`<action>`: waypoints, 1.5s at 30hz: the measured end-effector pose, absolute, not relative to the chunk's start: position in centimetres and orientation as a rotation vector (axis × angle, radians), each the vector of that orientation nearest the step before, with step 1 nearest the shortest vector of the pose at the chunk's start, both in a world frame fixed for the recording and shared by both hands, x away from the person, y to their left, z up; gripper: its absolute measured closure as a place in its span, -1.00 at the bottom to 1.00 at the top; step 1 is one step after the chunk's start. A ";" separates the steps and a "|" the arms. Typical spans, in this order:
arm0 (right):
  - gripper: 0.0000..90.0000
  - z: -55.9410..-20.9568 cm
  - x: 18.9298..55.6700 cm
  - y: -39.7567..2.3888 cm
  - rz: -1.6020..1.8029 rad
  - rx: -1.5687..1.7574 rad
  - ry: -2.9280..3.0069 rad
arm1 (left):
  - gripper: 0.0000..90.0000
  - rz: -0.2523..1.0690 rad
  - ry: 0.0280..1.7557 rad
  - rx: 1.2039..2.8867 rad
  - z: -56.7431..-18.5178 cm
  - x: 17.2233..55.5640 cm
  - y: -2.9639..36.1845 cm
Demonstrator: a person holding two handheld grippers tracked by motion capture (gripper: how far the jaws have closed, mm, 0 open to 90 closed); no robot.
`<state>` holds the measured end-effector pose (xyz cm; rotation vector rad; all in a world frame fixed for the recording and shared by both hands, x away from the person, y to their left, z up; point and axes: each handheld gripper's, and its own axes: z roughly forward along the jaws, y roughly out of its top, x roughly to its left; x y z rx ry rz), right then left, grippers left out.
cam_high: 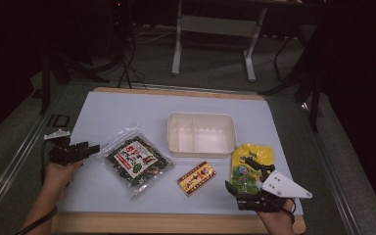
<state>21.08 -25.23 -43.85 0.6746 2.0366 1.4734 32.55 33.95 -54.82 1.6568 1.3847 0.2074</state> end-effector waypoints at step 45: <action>-0.73 -43.9 21.3 -25.5 1.488 0.705 2.032 | 0.99 0.251 1.369 1.806 -54.3 32.5 29.5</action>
